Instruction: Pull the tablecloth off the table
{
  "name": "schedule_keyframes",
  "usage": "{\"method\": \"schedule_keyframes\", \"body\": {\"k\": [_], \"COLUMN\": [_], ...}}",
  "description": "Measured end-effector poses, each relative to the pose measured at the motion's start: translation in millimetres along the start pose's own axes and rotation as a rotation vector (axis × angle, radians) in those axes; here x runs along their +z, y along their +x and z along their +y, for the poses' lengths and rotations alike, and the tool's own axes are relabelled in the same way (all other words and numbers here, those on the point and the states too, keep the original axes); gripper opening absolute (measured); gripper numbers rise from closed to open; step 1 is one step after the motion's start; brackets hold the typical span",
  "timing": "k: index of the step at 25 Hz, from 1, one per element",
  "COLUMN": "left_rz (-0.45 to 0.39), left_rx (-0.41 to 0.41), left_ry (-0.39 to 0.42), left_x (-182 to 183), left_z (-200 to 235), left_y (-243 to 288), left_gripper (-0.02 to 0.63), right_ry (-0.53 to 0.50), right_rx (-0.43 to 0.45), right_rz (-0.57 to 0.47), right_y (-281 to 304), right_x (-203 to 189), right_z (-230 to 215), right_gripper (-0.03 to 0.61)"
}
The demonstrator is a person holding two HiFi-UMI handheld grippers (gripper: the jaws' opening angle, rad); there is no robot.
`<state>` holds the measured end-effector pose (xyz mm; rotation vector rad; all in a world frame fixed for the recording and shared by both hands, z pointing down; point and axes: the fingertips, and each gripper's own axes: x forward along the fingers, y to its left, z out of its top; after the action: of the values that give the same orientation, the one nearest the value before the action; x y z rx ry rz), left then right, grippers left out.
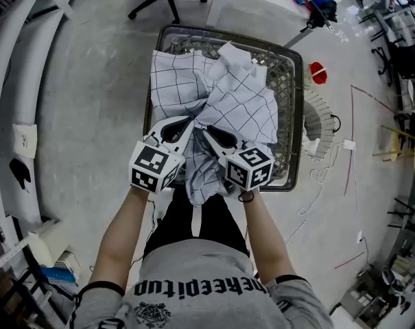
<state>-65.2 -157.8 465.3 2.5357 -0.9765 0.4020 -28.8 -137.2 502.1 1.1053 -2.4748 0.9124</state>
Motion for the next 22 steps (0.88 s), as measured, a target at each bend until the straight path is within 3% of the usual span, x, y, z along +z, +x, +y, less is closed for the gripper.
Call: {"method": "schedule_keyframes", "body": {"k": [7, 22], "left_rz": [0.0, -0.008], "left_rx": [-0.051, -0.129], "left_ry": [0.026, 0.07], "left_x": [10.5, 26.8], "left_z": [-24.0, -61.8], "left_y": [14.3, 34.4], "left_gripper": [0.015, 0.015], "right_ry": [-0.025, -0.083], "right_rx": [-0.052, -0.104], "right_rz": [-0.049, -0.146], "right_y": [-32.4, -79.2], "right_x": [14.4, 37.7], "right_z": [-12.2, -18.8], "right_gripper": [0.014, 0.009]}}
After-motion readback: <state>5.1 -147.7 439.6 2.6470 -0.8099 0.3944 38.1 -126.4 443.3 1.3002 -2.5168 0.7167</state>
